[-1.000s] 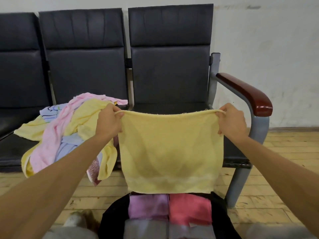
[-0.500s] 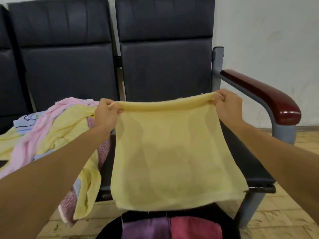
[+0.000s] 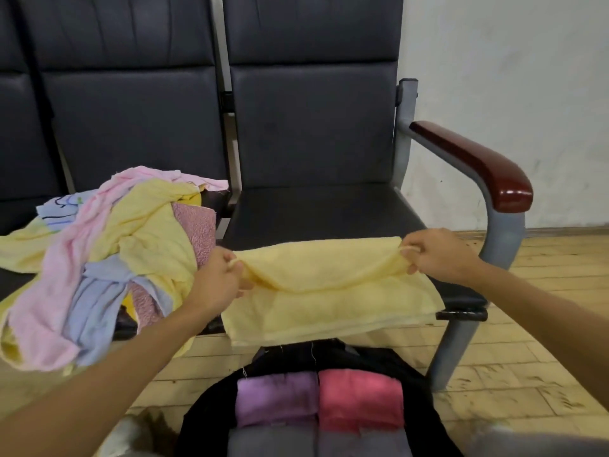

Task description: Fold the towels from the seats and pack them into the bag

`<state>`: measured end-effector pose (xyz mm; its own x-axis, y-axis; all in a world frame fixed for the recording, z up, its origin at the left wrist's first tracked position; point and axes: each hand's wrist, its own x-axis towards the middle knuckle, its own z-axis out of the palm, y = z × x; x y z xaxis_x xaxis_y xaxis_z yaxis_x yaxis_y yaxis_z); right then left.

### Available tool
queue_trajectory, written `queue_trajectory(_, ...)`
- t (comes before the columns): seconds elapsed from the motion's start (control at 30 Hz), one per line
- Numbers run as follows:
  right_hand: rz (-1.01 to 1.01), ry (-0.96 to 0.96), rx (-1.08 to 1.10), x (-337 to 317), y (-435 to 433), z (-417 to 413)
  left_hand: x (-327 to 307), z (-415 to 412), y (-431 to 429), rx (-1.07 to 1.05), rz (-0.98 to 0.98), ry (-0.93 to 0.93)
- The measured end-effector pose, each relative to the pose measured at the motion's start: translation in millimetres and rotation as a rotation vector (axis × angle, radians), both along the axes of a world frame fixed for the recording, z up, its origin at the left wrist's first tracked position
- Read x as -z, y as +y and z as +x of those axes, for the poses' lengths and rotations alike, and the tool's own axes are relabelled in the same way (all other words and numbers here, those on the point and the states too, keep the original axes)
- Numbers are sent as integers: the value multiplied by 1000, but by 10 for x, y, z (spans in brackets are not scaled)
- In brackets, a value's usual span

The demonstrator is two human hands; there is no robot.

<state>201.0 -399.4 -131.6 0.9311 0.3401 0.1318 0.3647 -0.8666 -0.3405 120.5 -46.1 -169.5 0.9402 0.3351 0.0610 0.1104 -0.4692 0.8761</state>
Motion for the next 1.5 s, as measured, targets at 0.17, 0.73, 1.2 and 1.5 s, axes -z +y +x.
queue_trajectory(0.17,-198,-22,-13,217,-3,-101,230,-168,-67,211,308,85)
queue_trajectory(0.73,267,-229,157,232,106,124,48,147,165,-22,321,-307)
queue_trajectory(1.2,54,27,44,260,-29,-209,9,-220,363,231,386,84)
queue_trajectory(1.5,20,71,315,427,64,6,213,48,379,1,521,116)
